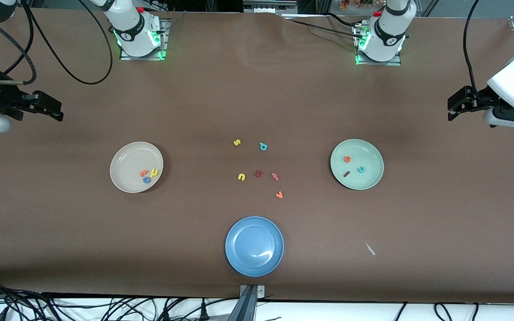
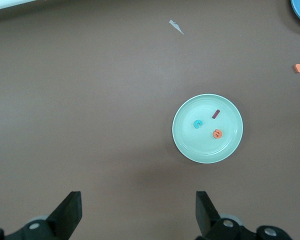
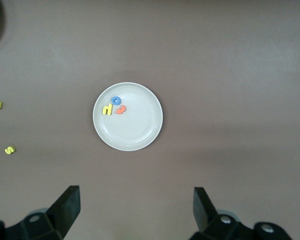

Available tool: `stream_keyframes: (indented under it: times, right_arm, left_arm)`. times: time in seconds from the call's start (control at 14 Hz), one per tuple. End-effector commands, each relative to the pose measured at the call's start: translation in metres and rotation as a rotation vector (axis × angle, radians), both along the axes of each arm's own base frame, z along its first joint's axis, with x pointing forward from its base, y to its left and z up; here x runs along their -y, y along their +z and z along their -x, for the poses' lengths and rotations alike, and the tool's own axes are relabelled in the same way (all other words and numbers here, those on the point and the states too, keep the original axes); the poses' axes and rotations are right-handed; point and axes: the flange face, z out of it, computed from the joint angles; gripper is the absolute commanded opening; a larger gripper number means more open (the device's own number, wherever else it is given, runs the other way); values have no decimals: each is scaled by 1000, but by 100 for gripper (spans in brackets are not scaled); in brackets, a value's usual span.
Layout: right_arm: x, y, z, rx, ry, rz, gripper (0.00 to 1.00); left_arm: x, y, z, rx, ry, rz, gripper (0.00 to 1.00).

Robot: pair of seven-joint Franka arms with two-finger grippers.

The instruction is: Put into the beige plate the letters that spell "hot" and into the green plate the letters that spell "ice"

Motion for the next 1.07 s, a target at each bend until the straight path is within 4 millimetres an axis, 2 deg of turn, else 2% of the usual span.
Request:
stream_keyframes:
  times: [0.0, 0.29, 0.43, 1.0]
  right_arm:
    - [-2, 1, 3, 0, 21, -1, 100]
    - [1, 0, 3, 0, 20, 11, 100]
    - [3, 0, 2, 1, 15, 11, 100]
    - [5, -1, 2, -2, 14, 7, 100]
  left_arm:
    - [2, 2, -4, 12, 22, 30, 100]
    - [3, 4, -3, 10, 33, 33, 100]
    - [7, 3, -1, -14, 44, 93, 100]
    - [7, 1, -1, -19, 54, 82, 100]
